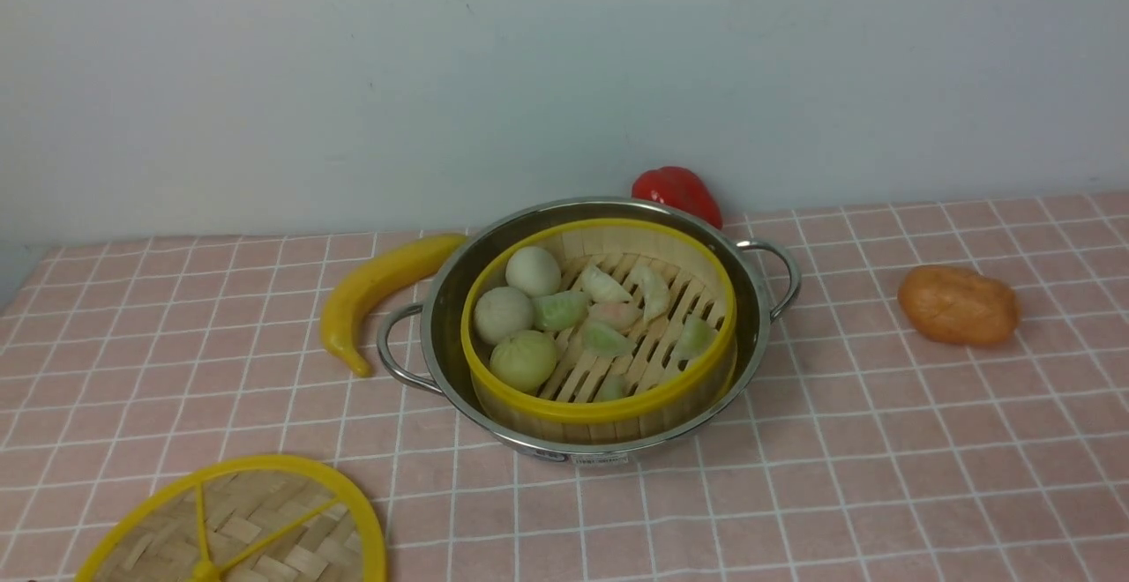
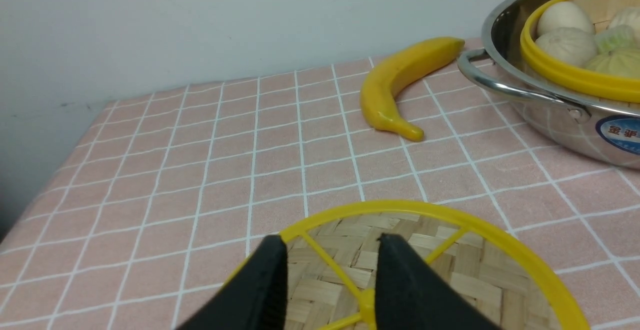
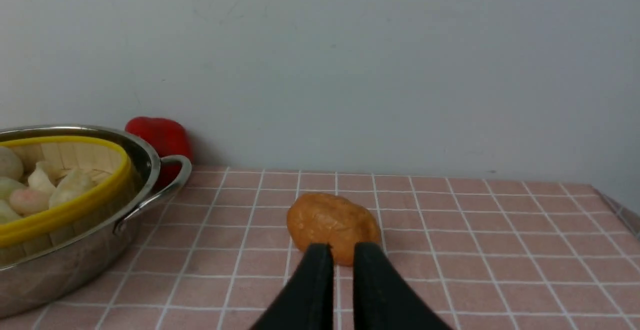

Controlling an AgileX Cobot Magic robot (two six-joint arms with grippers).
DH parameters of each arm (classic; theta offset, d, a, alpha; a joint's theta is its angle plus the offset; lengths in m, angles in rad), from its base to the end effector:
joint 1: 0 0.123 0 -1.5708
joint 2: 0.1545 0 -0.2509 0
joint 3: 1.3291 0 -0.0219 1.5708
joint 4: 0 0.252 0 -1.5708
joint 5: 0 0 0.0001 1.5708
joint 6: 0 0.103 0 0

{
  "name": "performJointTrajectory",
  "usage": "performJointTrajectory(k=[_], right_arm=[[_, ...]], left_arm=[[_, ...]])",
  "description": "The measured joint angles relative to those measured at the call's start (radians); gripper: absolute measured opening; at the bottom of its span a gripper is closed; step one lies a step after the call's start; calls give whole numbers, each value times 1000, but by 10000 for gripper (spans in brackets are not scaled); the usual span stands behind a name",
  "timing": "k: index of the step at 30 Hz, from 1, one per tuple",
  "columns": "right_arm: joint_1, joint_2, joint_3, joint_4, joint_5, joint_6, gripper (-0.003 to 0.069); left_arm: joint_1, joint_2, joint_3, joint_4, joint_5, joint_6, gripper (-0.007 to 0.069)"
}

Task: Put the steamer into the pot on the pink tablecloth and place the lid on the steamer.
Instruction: 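Grasp the bamboo steamer lid lying on the table by its centre knob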

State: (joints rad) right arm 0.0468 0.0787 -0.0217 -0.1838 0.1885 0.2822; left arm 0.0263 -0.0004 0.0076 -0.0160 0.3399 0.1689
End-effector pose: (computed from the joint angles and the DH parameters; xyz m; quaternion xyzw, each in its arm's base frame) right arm 0.1088 0.0015 0.1945 0.0319 0.7591 0.0352 0.6492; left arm 0.1010 0.0021 0.1769 0.0521 0.7910 0.0527 0.6072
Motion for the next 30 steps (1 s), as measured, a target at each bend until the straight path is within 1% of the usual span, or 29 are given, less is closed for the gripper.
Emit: performJointTrajectory(k=[3, 9, 17, 30], right_arm=[[0, -56, 28, -1, 9, 31, 103], [0, -74, 30, -4, 136, 73, 122], [0, -74, 30, -4, 148, 144, 143], [0, -74, 30, -4, 148, 154, 174]], left_arm=[[0, 0, 0, 0, 0, 0, 243], [0, 0, 0, 0, 0, 0, 243], [0, 0, 0, 0, 0, 0, 243], [0, 0, 0, 0, 0, 0, 243]])
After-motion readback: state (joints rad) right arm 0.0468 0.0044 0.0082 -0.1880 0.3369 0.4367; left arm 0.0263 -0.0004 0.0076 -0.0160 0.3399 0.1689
